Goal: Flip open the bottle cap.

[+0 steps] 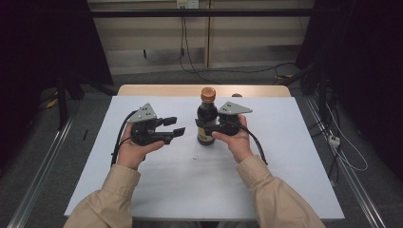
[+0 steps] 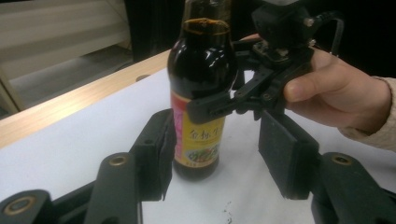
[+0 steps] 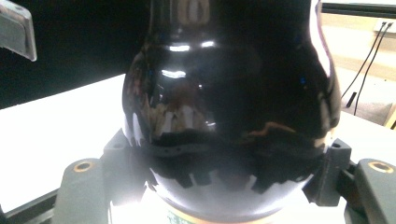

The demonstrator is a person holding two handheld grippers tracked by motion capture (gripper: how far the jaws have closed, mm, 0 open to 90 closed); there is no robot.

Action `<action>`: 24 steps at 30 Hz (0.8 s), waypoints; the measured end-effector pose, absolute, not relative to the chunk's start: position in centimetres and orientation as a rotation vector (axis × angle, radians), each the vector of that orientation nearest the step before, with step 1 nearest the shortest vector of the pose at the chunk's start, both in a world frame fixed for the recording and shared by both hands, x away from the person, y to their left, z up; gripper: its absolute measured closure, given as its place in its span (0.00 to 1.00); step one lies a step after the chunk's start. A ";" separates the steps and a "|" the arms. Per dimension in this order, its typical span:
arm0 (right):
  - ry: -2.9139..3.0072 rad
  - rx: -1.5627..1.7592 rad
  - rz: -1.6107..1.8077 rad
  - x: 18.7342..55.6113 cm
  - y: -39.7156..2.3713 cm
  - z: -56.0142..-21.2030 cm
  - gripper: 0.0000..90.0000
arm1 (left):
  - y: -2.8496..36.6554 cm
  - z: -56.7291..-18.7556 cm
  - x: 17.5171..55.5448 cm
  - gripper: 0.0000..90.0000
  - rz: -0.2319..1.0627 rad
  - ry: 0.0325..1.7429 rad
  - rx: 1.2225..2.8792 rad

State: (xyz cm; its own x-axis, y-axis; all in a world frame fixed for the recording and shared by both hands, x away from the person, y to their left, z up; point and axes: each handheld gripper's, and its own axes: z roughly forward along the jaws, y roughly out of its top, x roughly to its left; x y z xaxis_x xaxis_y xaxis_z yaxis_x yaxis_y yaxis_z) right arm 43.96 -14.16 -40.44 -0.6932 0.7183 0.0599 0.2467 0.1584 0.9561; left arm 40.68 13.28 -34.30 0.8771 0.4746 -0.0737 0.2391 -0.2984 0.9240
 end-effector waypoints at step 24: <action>2.025 0.921 1.556 44.0 -14.1 -40.6 0.32 | 12.0 -31.5 42.9 0.80 0.201 0.554 1.887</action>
State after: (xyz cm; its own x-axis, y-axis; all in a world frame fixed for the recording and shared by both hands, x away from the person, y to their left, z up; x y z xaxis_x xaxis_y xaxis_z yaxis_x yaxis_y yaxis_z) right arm 43.95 -14.14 -40.55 -0.6904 0.7207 0.0628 0.2462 0.1525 0.9572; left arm 42.92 12.02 -31.48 0.8761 0.4665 -0.1219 0.2794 -0.2851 0.9169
